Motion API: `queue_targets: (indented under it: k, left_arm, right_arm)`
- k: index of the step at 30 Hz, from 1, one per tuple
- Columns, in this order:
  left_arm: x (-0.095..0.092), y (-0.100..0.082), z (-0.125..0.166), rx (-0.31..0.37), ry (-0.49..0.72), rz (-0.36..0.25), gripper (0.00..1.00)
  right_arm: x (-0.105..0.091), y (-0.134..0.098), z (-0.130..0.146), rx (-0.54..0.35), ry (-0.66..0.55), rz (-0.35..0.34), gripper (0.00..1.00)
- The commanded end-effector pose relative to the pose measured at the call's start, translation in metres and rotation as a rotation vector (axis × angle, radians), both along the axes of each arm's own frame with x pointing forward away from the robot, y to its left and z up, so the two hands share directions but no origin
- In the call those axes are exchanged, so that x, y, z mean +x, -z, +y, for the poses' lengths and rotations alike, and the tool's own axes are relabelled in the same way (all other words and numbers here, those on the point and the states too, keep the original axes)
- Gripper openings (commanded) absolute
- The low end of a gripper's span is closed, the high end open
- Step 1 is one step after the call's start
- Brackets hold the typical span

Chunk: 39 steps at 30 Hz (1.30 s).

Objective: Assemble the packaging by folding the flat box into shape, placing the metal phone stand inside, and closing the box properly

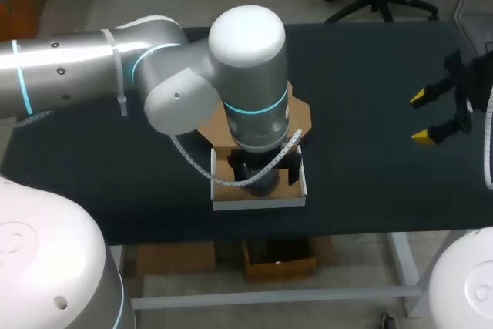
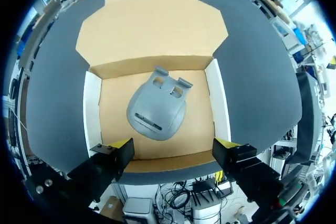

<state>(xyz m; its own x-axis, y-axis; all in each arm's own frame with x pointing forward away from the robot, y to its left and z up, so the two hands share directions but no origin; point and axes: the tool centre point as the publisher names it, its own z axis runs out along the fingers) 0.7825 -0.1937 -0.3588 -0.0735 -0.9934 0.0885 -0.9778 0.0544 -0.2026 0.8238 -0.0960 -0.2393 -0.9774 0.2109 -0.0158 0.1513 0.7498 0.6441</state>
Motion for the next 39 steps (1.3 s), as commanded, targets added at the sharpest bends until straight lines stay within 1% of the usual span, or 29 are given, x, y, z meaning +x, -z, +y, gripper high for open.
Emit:
queue_targets:
  k: [1,2,3,7,9,12,13,15,19,22,39]
  left_arm:
    - [0.005,-0.014,0.03,-0.086,0.046,-0.029,1.0]
    - [0.009,-0.016,0.033,-0.09,0.044,-0.034,1.0]
    - [0.013,-0.019,0.036,-0.098,0.06,-0.044,1.0]
    - [0.029,-0.027,0.05,-0.122,0.112,-0.058,1.0]
    - [0.037,-0.03,0.057,-0.127,0.113,-0.065,1.0]
    - [0.048,-0.033,0.067,-0.141,0.146,-0.075,1.0]
    - [0.052,-0.033,0.071,-0.143,0.163,-0.074,1.0]
    - [0.061,-0.032,0.077,-0.144,0.151,-0.068,1.0]
    - [0.075,-0.032,0.085,-0.144,0.171,-0.057,1.0]
    - [0.088,-0.035,0.094,-0.123,0.168,-0.051,1.0]
    - [0.088,-0.035,0.094,-0.123,0.168,-0.051,1.0]
  right_arm:
    - [0.0,-0.001,-0.001,0.003,-0.004,0.002,1.0]
    - [0.0,-0.001,-0.001,0.003,-0.004,0.002,1.0]
    - [0.0,-0.001,-0.001,0.003,-0.004,0.002,1.0]
    - [0.0,-0.001,-0.001,0.003,-0.004,0.002,1.0]
    - [0.0,-0.001,-0.001,0.003,-0.004,0.002,1.0]
    - [0.0,-0.001,-0.001,0.003,-0.004,0.002,1.0]
    - [0.0,-0.001,-0.001,0.003,-0.004,0.002,1.0]
    - [0.0,-0.001,-0.001,0.003,-0.004,0.002,1.0]
    - [0.0,-0.001,-0.001,0.003,-0.004,0.002,1.0]
    - [0.0,-0.001,-0.001,0.003,-0.004,0.002,1.0]
    - [0.0,-0.001,-0.001,0.003,-0.004,0.002,1.0]
